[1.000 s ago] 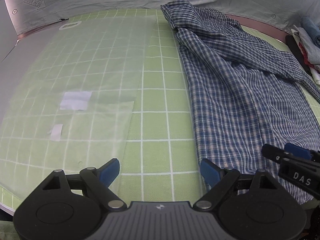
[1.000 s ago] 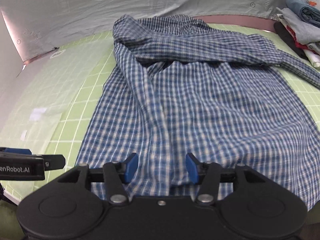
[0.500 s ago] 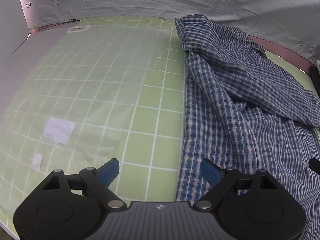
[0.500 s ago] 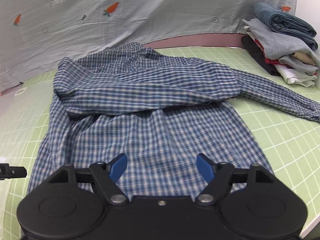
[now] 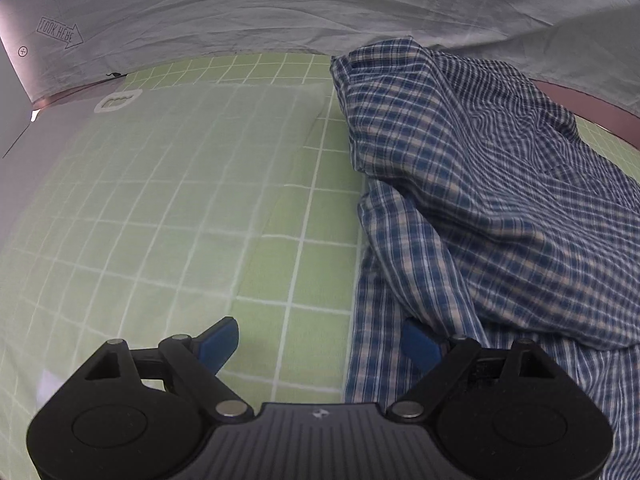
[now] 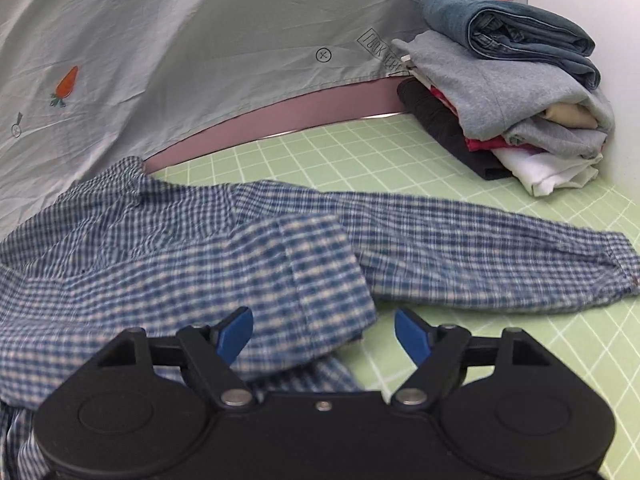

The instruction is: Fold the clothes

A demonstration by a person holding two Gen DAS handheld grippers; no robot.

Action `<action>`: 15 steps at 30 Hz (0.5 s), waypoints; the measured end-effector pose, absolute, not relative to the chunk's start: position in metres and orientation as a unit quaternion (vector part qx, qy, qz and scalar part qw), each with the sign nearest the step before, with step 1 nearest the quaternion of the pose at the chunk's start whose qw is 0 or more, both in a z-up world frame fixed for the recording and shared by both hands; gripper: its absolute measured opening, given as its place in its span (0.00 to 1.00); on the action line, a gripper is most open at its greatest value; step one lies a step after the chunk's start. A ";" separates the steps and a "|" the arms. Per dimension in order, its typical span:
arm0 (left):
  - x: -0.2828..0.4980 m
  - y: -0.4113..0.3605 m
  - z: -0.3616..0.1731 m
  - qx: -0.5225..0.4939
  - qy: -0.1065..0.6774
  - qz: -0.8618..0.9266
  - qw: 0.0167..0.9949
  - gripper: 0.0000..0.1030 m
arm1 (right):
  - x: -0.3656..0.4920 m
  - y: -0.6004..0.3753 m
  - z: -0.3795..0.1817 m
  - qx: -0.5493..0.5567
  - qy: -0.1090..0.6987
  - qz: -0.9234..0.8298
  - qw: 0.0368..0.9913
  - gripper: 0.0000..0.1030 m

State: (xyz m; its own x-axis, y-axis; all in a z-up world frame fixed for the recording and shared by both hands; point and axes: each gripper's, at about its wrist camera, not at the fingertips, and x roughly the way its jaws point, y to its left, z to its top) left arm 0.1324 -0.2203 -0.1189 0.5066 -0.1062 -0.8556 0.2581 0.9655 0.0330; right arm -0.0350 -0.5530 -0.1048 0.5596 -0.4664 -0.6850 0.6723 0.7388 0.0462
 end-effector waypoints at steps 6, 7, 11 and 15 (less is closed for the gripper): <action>0.169 -0.235 -0.122 0.103 0.483 -0.104 0.863 0.89 | 0.007 -0.574 -0.115 0.105 0.361 -0.294 0.879 0.77; 0.173 -0.237 -0.123 0.104 0.482 -0.102 0.864 0.90 | 0.011 -0.576 -0.117 0.107 0.366 -0.288 0.879 0.77; 0.181 -0.240 -0.124 0.103 0.480 -0.098 0.866 0.93 | 0.014 -0.586 -0.116 0.137 0.353 -0.267 0.886 0.40; 0.184 -0.242 -0.126 0.104 0.479 -0.097 0.866 0.94 | 0.014 -0.594 -0.104 0.140 0.325 -0.262 0.898 0.16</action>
State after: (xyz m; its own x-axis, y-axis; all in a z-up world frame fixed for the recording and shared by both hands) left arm 0.1840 -0.2423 -0.1260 0.5217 -0.0679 -0.8504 0.2666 0.9599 0.0869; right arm 0.0145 -0.5940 -0.1038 0.6515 -0.3797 -0.6569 0.5616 0.8234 0.0811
